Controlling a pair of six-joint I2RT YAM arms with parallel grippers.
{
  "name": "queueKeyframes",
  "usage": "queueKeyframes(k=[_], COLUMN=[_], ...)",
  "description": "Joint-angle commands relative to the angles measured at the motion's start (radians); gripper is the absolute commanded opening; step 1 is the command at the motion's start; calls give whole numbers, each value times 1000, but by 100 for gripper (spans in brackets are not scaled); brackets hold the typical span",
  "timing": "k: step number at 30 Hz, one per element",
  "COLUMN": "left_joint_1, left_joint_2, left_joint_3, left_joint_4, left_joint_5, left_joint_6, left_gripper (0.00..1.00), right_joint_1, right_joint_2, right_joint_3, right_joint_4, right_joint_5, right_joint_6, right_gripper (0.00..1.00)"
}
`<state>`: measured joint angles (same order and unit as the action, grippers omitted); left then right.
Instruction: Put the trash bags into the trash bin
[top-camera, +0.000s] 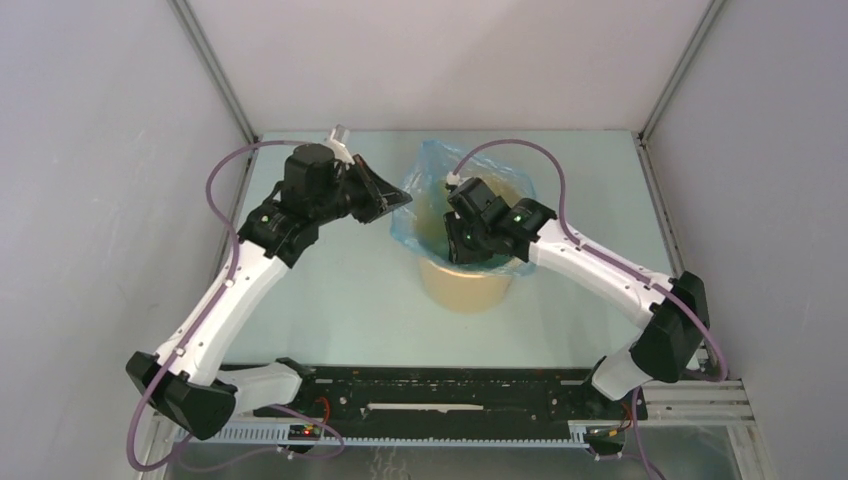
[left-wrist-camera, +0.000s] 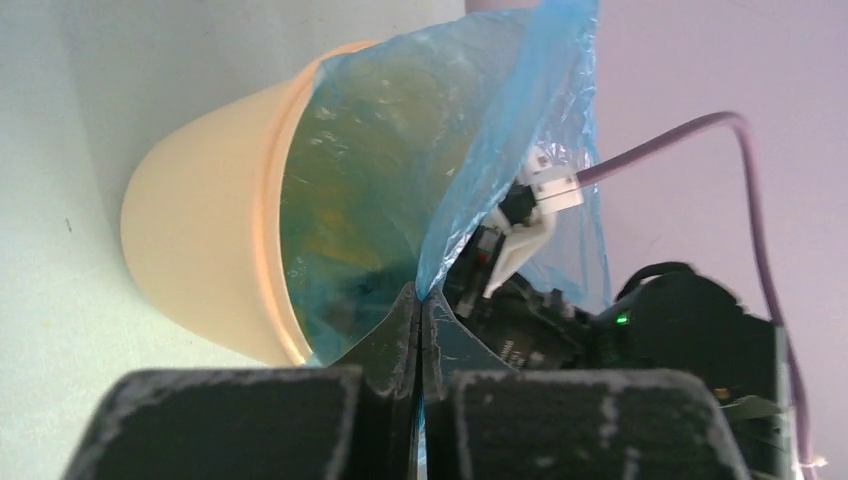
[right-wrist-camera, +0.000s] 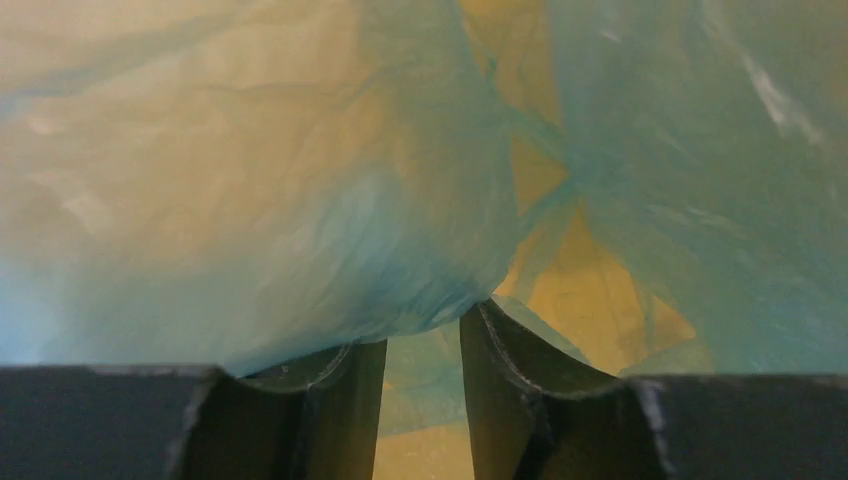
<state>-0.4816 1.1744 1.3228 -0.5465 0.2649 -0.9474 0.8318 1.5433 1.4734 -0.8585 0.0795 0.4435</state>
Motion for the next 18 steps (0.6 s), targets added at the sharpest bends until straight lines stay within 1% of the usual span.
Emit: queueKeyframes(k=[1,5,7,9,13,16,18], left_joint_1=[3,3,3,3,3,3,2], left_joint_2=[11,35,57,78,73,57,48], left_joint_3=[-11,8,27,47,63,90,114], left_joint_4=[-27,-38,-52,-62,-75,-81,-101], left_joint_5=[-52,-74,-67,-51,-36,-22,-14], left_joint_6=[-43,-12,3,15,21,32,42], left_gripper=[0,0,0,0,0,0,0], right_joint_1=[-21,-18,-17,-9,-11,-16,-27], right_joint_2=[-13,64,83,64,-23,-95,-132], right_joint_3=[-98,-116,-81,-40,29,73,80], right_joint_4=[196,227,184,133,54,0,8], right_joint_5=[95,106,83,79,48,55,53], right_joint_6=[17,-10,-1,10,25,30,28], right_gripper=[38,35,34,34,44,56,67])
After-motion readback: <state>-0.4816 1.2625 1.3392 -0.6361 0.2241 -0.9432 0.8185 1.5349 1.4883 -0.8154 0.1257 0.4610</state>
